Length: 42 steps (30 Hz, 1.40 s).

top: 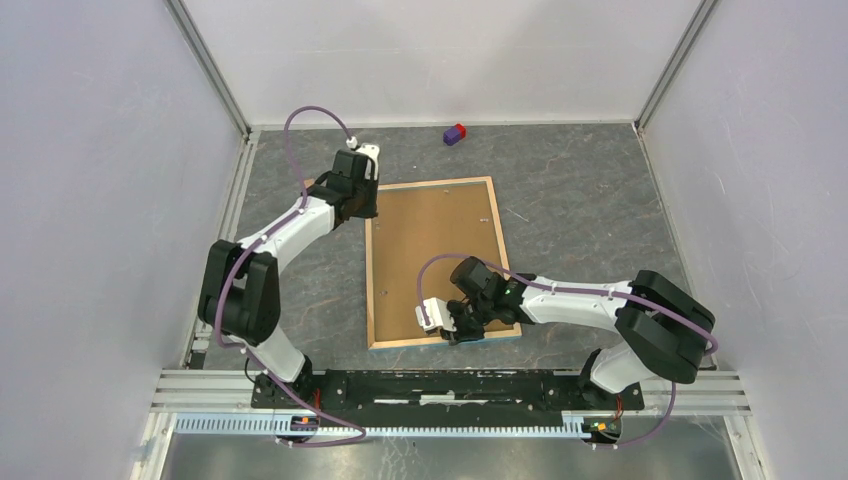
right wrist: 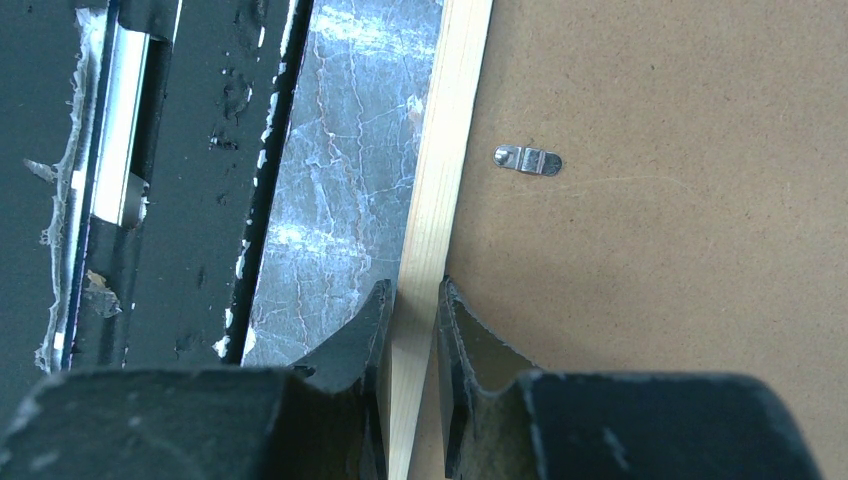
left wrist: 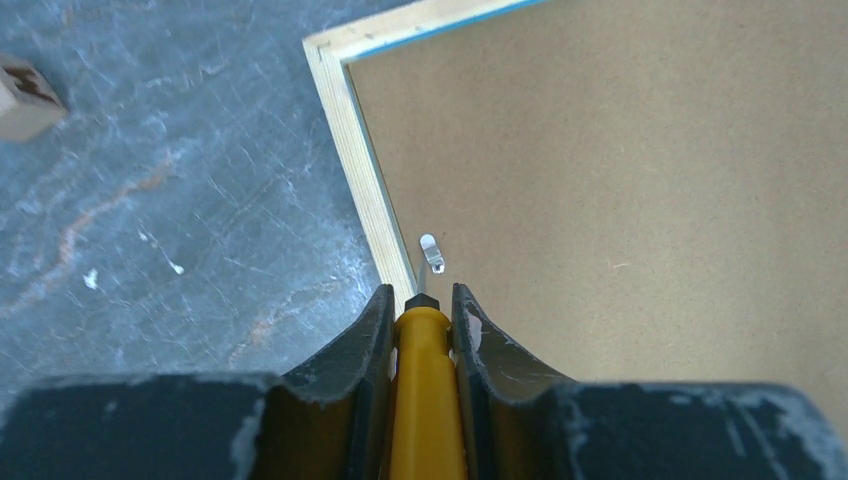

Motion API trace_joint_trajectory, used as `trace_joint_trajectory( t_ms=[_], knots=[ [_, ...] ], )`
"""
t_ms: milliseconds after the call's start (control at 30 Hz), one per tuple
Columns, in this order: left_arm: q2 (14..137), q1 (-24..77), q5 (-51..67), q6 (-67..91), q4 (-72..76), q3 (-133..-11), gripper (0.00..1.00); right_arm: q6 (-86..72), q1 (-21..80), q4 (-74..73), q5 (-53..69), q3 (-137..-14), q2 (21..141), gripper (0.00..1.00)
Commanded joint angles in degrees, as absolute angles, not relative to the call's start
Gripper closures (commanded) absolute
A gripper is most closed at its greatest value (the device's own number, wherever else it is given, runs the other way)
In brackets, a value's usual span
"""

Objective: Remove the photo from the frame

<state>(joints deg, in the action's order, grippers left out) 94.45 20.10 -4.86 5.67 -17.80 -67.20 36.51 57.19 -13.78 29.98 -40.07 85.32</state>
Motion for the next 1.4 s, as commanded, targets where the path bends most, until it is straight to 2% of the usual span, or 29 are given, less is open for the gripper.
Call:
trace_joint_trajectory(
  t_ms=[0, 700, 1167, 1367],
  knots=[
    [95.2, 20.1, -6.2, 11.8, -17.7, -65.7, 0.98, 36.7, 58.3, -19.3, 34.4, -38.8, 88.6, 1.0],
    [99.0, 20.0, -7.4, 11.1, -12.4, -65.0, 0.98, 36.8, 58.3, -19.4, 34.2, -38.7, 88.7, 1.0],
    [98.9, 20.6, 1.9, 9.4, -12.6, -63.8, 0.98, 36.8, 58.2, -19.5, 34.2, -38.8, 89.1, 1.0],
    [98.7, 21.3, 7.1, 3.1, -11.9, -63.0, 0.98, 36.8, 58.3, -19.4, 34.2, -38.9, 89.3, 1.0]
  ],
)
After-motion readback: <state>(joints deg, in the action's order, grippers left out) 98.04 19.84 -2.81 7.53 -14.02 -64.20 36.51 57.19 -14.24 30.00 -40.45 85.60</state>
